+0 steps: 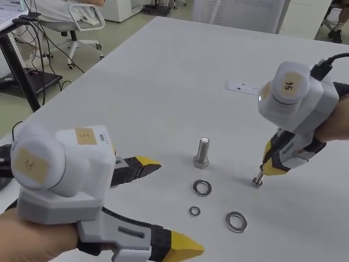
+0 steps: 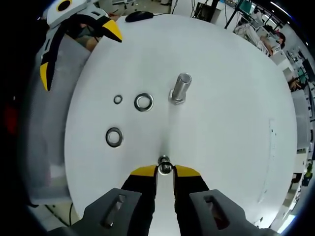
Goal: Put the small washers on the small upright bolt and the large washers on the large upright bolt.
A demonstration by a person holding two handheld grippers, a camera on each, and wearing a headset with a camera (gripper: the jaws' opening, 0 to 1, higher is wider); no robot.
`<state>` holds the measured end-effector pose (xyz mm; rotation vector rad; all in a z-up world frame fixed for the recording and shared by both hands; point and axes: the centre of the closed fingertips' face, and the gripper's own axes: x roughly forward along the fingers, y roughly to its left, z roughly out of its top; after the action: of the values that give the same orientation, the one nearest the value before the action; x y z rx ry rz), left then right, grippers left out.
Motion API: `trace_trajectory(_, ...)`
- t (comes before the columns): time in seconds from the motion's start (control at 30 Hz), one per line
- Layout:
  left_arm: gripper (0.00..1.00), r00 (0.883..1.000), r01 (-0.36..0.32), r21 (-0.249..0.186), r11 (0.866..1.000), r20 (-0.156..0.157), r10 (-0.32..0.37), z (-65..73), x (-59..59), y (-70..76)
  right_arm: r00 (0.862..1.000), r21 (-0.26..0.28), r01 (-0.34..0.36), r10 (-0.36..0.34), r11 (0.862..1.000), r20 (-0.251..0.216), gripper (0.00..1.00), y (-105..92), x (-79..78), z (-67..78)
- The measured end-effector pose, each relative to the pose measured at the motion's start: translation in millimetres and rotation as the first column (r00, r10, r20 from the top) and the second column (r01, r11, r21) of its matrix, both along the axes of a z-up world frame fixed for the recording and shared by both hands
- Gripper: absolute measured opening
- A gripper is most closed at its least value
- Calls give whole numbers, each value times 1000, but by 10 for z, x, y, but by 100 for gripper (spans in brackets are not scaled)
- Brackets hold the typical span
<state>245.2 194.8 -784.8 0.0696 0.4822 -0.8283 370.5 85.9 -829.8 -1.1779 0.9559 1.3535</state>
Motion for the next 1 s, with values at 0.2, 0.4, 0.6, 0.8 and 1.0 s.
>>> trace_trajectory(0.2,87,1000,0,1,1000,0,0,1,-1,-1,1000,-11,8,-8,1000,-18,14,-9,-11,-92)
trace_trajectory(0.4,87,1000,-1,-1,1000,-3,1,1,0,2,999,-16,19,-20,1000,-41,14,-17,3,-243)
trace_trajectory(0.6,87,1000,-3,1,1000,-4,3,-4,3,10,999,-25,21,-22,999,-49,14,-26,-12,-323)
trace_trajectory(0.8,87,1000,-5,0,1000,-5,5,-6,3,18,998,-26,22,-24,999,-54,14,-30,-5,-405)
trace_trajectory(1.0,87,1000,-6,1,1000,-6,6,-14,0,22,998,-18,23,-24,1000,-59,14,-28,-15,-395)
